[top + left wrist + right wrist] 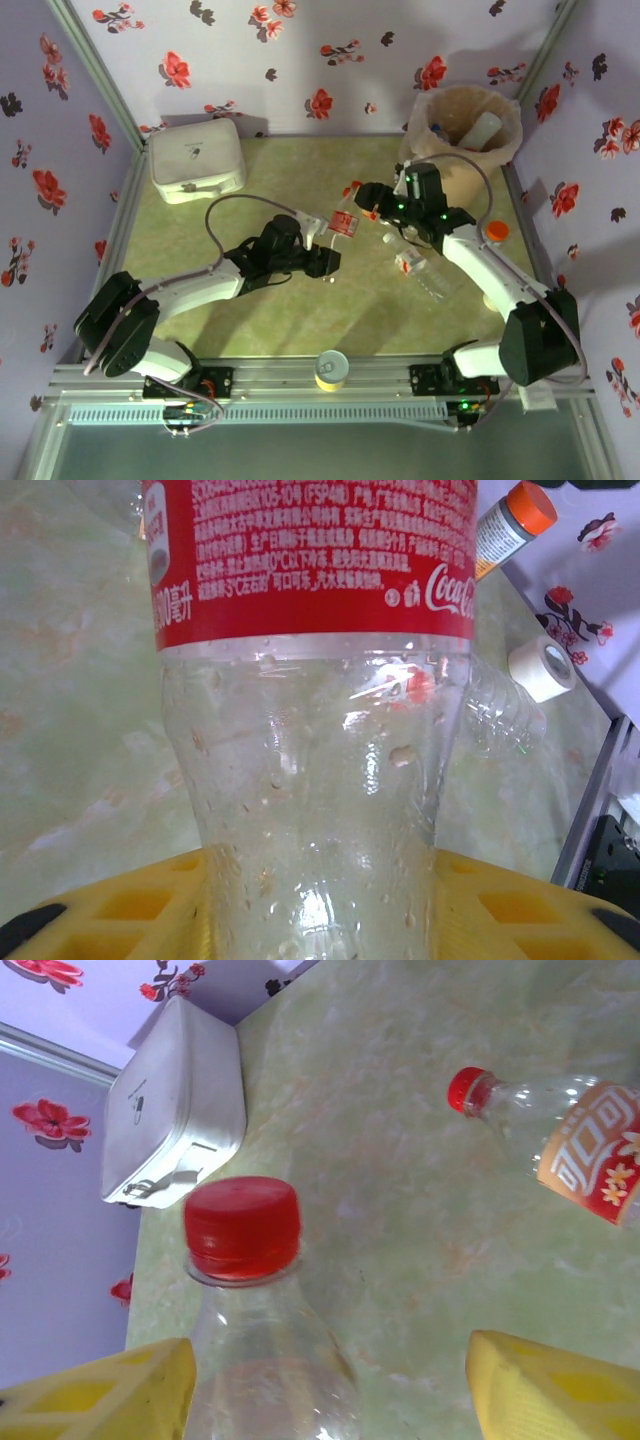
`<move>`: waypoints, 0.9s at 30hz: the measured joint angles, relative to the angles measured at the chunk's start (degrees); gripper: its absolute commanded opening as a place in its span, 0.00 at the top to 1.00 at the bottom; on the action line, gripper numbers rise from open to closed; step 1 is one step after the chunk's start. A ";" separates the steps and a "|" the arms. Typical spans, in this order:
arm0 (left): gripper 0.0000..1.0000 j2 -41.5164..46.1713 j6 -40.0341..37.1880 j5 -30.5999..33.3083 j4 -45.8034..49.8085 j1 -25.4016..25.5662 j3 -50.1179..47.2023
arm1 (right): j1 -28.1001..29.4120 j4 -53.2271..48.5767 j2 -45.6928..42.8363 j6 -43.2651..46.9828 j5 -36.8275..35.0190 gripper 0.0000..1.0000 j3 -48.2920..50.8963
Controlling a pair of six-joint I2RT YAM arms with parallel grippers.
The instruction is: Put the plastic bottles in the bin
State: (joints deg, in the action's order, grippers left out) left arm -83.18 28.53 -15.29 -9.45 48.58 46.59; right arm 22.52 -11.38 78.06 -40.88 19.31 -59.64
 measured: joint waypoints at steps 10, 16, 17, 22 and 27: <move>0.51 0.37 -0.07 -2.14 0.17 0.00 0.00 | 2.21 0.50 8.37 -0.37 3.50 0.35 -4.26; 0.51 0.42 -0.09 -3.04 1.55 0.00 -0.22 | 2.03 0.98 8.50 -0.63 3.63 0.61 -4.44; 0.50 0.42 -0.09 -3.08 1.60 0.00 -0.26 | 1.86 0.96 8.39 -0.63 3.41 0.63 -4.46; 0.45 0.39 -0.04 -3.39 1.09 0.00 -0.28 | 1.86 0.28 7.32 -0.42 2.99 0.72 -5.07; 0.37 0.39 0.00 -3.41 0.13 0.00 -0.28 | 1.86 -1.14 7.13 0.46 2.73 0.80 -6.40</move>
State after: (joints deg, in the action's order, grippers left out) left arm -82.78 28.53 -18.70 -9.32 48.58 46.30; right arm 24.38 -12.51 85.19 -40.42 22.04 -66.04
